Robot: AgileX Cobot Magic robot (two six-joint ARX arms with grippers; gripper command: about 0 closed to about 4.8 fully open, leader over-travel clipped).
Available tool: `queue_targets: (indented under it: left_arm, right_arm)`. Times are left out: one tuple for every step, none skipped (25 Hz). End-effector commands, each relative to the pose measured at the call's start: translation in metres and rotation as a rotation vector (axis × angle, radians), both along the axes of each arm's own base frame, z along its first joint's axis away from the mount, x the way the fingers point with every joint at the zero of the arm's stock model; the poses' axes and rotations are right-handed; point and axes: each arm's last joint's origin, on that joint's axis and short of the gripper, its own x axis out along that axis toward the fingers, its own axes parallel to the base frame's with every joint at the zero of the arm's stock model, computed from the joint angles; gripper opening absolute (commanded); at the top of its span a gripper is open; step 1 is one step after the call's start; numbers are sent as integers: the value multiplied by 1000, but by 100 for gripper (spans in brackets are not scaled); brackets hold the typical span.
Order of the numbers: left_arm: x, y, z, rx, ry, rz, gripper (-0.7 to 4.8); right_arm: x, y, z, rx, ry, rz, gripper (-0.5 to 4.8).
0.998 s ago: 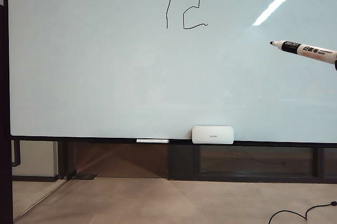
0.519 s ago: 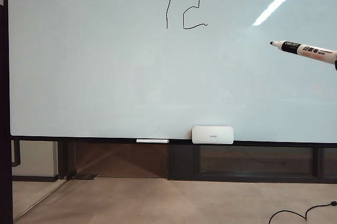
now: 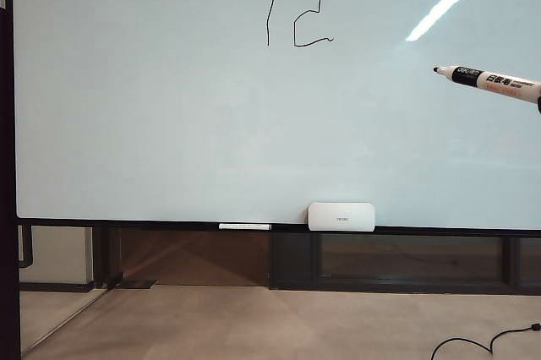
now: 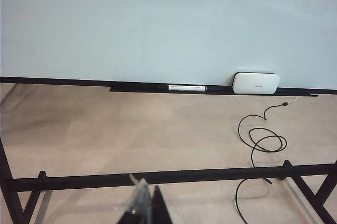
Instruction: Reach to the right to find the marker pen, pick it up, and write the number 12 on the whiteboard.
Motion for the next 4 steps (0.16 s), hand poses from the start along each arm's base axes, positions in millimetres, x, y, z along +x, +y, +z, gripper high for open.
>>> queue_targets:
  left_arm:
    - [0, 0, 2, -5, -14, -5, -5]
    - [0, 0, 2, -5, -14, -5, -5]
    - [0, 0, 2, -5, -14, -5, -5]
    - [0, 0, 2, -5, -14, -5, -5]
  right_arm:
    - [0, 0, 3, 8, -16, -3, -1]
    - [0, 0, 3, 8, -16, -3, -1]
    - [0, 0, 3, 8, -17, -2, -1]
    - [0, 0, 3, 8, -17, -3, -1]
